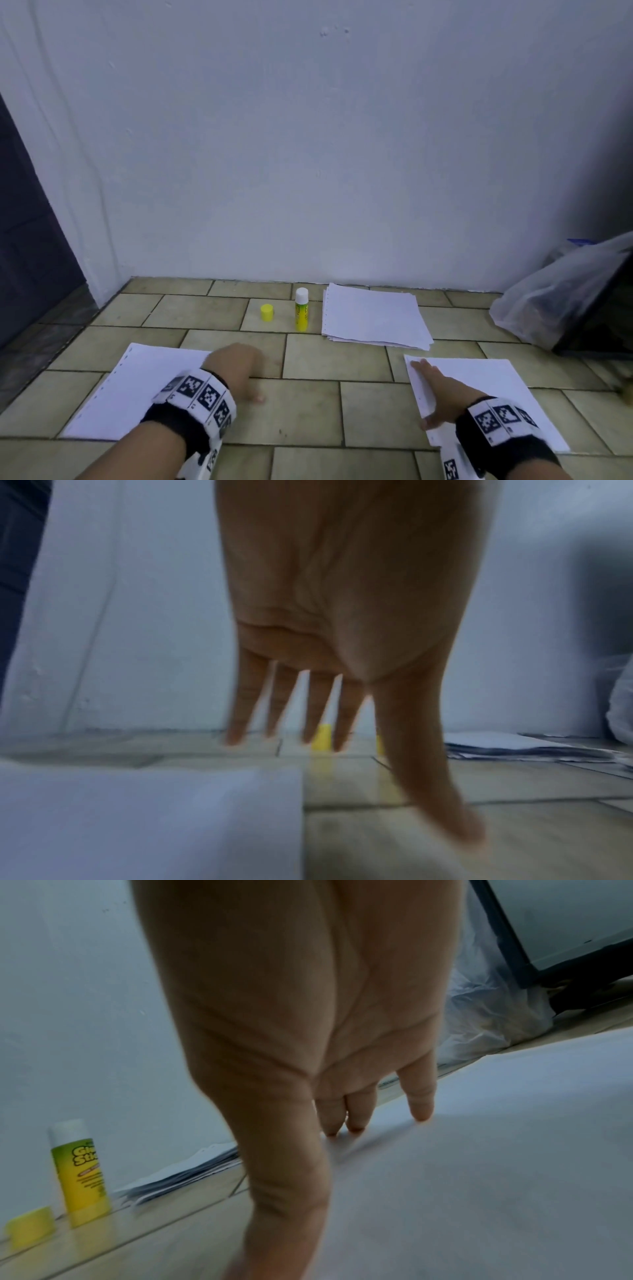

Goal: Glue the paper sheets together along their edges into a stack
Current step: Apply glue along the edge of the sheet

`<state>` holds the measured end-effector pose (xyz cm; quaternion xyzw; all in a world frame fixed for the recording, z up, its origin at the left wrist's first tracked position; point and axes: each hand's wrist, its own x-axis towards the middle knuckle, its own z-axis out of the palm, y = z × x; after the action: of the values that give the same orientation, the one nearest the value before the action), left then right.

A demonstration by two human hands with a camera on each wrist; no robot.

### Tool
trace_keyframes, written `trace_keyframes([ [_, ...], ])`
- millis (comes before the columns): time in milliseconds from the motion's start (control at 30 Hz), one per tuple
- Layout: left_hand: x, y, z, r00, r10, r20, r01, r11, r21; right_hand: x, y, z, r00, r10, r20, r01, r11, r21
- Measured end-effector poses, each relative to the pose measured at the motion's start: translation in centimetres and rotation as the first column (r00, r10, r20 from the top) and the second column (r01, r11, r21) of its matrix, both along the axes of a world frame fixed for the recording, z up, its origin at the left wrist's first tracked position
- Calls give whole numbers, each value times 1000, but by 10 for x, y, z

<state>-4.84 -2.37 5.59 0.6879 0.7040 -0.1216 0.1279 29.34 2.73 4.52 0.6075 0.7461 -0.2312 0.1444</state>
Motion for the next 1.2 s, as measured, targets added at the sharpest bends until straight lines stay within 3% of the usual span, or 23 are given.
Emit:
trace_keyframes([
  [67,-10,-7,5,971,6,-240,-16,999,-40,1,0,0,999,-44,-29,44,999,2],
  [167,-25,-19,-8,942,-25,-334,-22,991,-135,3,-2,-1,998,-51,-42,51,999,6],
  [267,-30,-28,-9,954,84,-288,-121,986,-114,6,-4,0,999,-26,-41,26,999,22],
  [367,-36,-26,-2,961,85,-263,-113,989,-91,8,-6,-2,999,26,-27,-25,999,25],
  [567,-22,-18,1,979,112,-171,-127,989,-76,9,1,-11,973,-123,-198,130,991,22],
  [800,75,-8,-6,986,-69,151,70,998,-2,5,1,-15,988,-59,-142,76,990,122],
  [967,115,-9,-2,975,-134,177,151,985,-86,5,1,-14,997,5,-81,8,989,151],
  [1200,103,-4,-12,959,-246,139,264,956,-125,12,-5,-14,995,37,-92,-16,975,224],
])
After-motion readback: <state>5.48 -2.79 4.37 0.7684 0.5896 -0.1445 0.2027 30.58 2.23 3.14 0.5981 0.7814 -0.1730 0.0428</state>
